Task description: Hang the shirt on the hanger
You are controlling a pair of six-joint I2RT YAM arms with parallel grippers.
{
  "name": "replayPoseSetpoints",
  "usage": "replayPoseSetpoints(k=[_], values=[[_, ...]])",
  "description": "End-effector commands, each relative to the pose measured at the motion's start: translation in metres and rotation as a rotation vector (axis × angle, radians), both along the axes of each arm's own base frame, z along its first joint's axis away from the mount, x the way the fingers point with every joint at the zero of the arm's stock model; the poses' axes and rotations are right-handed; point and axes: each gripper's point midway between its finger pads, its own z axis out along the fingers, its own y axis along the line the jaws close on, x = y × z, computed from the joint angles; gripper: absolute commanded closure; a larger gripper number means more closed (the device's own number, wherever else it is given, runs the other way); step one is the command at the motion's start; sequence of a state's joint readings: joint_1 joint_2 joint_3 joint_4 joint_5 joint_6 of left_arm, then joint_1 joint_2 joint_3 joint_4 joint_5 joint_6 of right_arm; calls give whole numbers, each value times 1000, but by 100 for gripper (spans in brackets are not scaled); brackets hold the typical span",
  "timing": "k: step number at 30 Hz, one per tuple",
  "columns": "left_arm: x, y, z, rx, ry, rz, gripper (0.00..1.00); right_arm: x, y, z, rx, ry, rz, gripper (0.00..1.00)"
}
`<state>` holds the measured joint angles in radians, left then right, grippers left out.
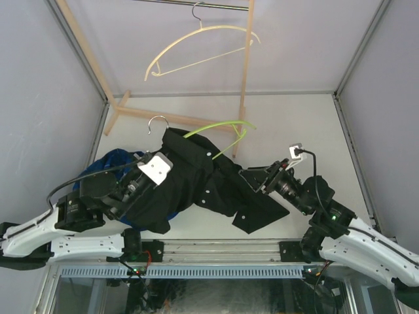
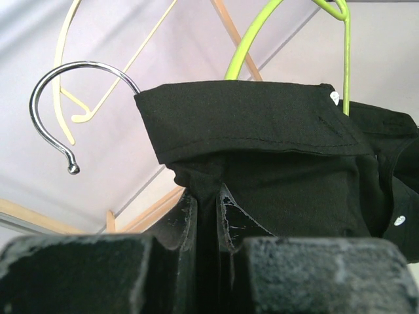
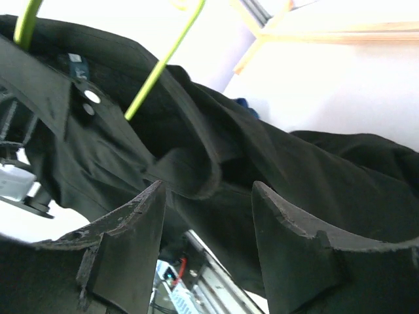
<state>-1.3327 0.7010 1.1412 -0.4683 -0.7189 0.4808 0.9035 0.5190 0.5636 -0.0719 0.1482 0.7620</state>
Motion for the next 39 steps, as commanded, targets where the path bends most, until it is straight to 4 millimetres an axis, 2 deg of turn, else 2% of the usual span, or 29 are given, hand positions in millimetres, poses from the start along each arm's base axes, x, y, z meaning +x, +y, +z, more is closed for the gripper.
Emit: replayPoseSetpoints(k=[1, 7, 12, 21, 26, 30, 35, 37, 39], values=[[5, -4, 24, -94, -51, 21, 100, 1, 20, 44, 199, -32, 56, 45], [4, -9, 27, -97, -55, 5, 100, 13, 28, 25, 164, 30, 22, 45], [4, -10, 28, -98, -59, -1, 100, 16, 38, 18, 159, 51, 41, 46], [4, -7, 29, -107, -61, 8, 100, 18, 50, 5, 150, 89, 71, 59], [3, -3, 32, -124, -64, 5, 100, 20, 52, -7, 128, 111, 62, 53], [2, -2, 34, -128, -67, 3, 100, 21, 55, -10, 120, 120, 70, 53], [2, -3, 29, -122, -62, 3, 100, 19, 55, -2, 144, 80, 87, 77], [2, -3, 27, -120, -57, 0, 100, 21, 47, 0, 132, 56, 56, 91], [0, -3, 24, -122, -47, -13, 100, 26, 35, 3, 120, 37, 8, 99]])
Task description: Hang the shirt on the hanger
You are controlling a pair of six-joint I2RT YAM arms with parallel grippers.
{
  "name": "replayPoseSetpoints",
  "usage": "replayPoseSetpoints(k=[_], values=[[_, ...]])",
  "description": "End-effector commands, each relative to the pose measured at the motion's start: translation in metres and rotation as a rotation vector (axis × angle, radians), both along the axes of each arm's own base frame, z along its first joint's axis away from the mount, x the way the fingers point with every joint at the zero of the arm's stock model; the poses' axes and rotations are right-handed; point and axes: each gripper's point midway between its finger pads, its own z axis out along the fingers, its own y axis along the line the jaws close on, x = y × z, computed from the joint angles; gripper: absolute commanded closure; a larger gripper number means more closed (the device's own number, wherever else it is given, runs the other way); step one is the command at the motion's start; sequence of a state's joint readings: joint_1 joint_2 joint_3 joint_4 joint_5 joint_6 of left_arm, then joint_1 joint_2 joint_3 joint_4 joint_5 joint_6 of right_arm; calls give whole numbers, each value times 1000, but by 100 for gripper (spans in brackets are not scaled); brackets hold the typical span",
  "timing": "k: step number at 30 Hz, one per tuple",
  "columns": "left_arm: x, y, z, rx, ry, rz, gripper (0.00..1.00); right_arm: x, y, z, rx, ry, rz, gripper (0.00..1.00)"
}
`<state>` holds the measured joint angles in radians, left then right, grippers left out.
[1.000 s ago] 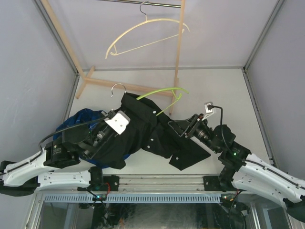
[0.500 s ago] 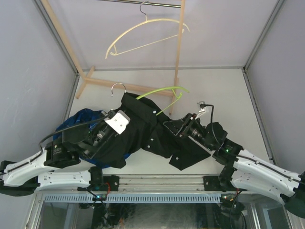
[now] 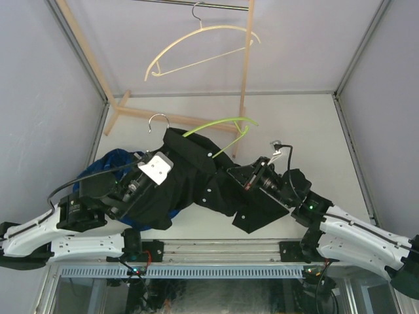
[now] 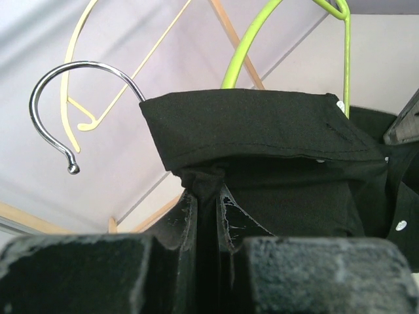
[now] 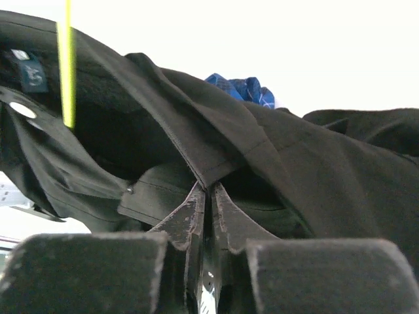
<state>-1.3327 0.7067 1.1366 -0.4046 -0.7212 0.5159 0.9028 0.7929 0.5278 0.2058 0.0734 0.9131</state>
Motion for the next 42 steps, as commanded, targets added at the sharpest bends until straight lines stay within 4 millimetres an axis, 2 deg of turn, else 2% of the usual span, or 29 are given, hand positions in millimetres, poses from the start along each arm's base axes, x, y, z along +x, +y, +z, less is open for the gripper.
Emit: replayPoseSetpoints(k=[1, 7, 15, 22, 30, 42], values=[[-3, 0, 14, -101, -9, -27, 100, 9, -24, 27, 29, -98, -88, 100], [-14, -8, 9, -118, 17, -112, 100, 29, -65, 35, 10, -126, -183, 100], [-23, -7, 7, -140, 32, -171, 100, 45, -98, 52, -46, -183, -249, 100], [-27, -4, 2, -134, 45, -188, 100, 51, -115, 62, -106, -240, -277, 100], [-28, -4, 0, -125, 45, -197, 100, 52, -123, 60, -176, -293, -283, 100], [-25, -5, -10, -64, 55, -176, 100, 58, -154, 74, -431, -381, -369, 100]])
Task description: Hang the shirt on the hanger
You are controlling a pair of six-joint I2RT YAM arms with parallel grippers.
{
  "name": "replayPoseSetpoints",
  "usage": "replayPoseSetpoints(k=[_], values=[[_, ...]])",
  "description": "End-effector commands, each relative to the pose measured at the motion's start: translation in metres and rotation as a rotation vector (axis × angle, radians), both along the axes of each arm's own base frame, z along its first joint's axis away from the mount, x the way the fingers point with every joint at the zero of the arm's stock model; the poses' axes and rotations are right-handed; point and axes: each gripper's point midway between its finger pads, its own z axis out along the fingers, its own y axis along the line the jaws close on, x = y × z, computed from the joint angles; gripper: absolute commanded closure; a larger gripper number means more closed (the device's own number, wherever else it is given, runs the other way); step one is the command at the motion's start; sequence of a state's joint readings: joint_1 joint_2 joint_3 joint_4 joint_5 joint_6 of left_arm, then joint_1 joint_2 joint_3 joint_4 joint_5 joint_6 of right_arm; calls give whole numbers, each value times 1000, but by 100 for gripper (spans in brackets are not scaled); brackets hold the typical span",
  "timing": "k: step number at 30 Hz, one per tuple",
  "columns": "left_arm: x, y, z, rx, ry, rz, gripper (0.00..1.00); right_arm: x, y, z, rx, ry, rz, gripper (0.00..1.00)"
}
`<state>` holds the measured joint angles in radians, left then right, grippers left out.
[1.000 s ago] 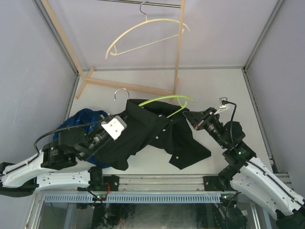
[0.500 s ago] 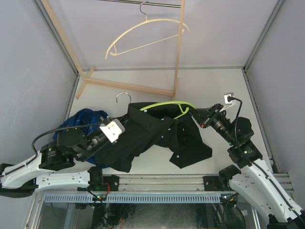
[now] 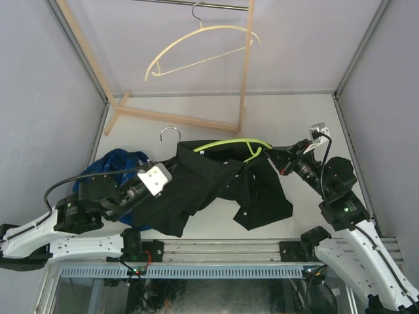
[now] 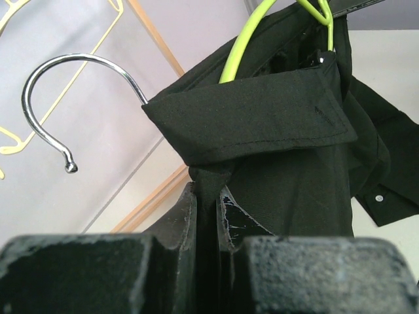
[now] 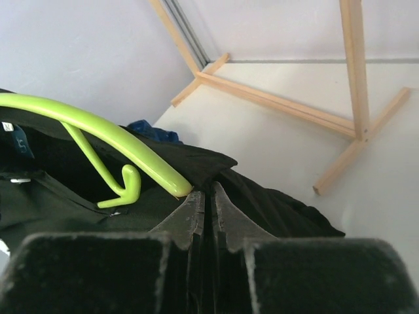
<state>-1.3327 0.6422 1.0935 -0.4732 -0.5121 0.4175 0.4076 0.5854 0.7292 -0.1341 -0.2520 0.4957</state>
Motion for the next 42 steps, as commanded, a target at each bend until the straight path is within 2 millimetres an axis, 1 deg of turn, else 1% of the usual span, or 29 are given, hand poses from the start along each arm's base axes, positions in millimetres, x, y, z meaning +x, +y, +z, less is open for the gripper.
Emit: replayPoseSetpoints(k=[1, 5, 9, 14, 19, 23, 28, 31, 34, 37, 40, 42], values=[[3, 13, 11, -34, -17, 36, 100, 26, -45, 9, -161, -65, -234, 100], [4, 13, 12, -32, -22, 41, 100, 30, -50, -1, -237, -18, -254, 100], [4, 16, 12, -27, -28, 48, 100, 34, -62, -8, -283, 1, -311, 100], [3, 18, 12, -22, -30, 43, 100, 38, -78, -7, -363, 9, -380, 100], [4, 17, 8, -1, -28, 48, 100, 42, -85, 1, -433, 9, -400, 100], [9, 17, 3, 31, -31, 80, 100, 37, -81, 10, -448, -22, -363, 100], [14, 12, -5, 85, -35, 104, 100, 27, -68, 10, -500, -35, -292, 100], [15, 5, -8, 101, -34, 97, 100, 23, -59, 11, -558, -50, -274, 100], [16, -1, -8, 105, -35, 87, 100, 22, -51, 10, -642, -55, -279, 100], [16, -4, -4, 99, -40, 83, 100, 23, -45, 4, -716, -51, -282, 100], [16, -6, 1, 87, -47, 78, 100, 24, -37, -4, -749, -42, -262, 100], [15, -7, 3, 83, -51, 72, 100, 23, -29, -6, -751, -53, -226, 100]])
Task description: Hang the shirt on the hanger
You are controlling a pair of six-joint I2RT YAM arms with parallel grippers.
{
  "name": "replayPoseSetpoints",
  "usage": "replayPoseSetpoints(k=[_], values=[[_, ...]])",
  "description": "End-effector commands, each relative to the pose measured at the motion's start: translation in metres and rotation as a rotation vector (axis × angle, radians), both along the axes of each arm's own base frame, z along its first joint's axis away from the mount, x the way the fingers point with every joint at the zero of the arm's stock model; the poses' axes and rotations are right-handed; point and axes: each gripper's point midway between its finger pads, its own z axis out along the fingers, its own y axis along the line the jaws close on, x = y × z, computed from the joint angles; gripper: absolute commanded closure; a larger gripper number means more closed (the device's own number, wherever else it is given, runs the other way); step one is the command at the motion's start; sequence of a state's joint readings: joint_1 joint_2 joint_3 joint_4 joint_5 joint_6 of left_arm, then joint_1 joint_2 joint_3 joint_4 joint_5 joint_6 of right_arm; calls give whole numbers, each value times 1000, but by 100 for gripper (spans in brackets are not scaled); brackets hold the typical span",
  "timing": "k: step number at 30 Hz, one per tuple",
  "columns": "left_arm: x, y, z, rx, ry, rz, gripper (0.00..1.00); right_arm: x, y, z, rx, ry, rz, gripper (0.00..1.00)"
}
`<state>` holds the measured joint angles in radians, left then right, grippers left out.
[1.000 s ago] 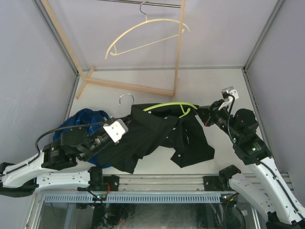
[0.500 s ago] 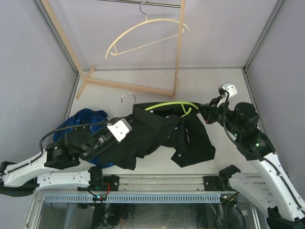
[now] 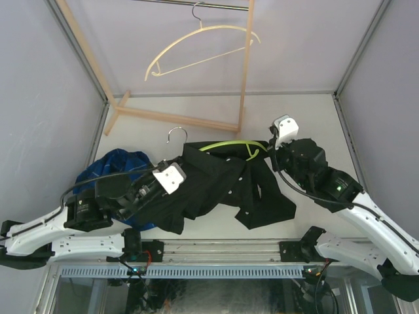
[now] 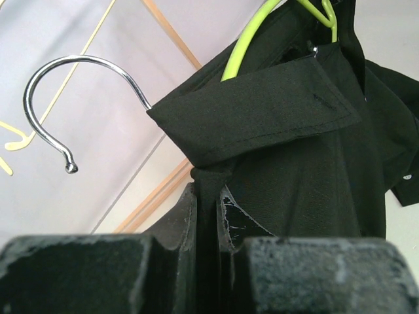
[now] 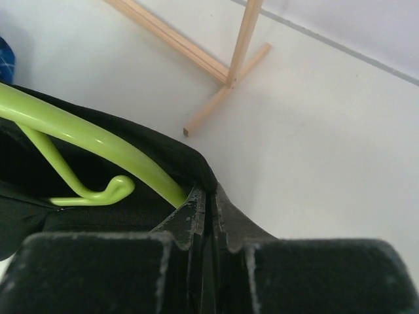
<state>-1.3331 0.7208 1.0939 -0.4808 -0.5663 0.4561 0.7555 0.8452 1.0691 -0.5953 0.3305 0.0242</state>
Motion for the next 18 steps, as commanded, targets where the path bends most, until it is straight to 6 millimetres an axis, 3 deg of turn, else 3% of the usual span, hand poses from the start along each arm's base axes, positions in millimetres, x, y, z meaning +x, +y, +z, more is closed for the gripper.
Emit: replayPoseSetpoints(k=[1, 12, 15, 18], values=[[3, 4, 21, -29, -44, 16, 100, 5, -8, 16, -68, -74, -29, 100], [2, -9, 17, -11, -39, -19, 100, -12, 45, 21, -110, -143, 191, 100], [2, -7, 19, -17, -40, -10, 100, -11, 46, 18, -108, -132, 173, 100], [4, 0, 20, -33, -42, 13, 100, -8, 34, 12, -82, -122, 97, 100]])
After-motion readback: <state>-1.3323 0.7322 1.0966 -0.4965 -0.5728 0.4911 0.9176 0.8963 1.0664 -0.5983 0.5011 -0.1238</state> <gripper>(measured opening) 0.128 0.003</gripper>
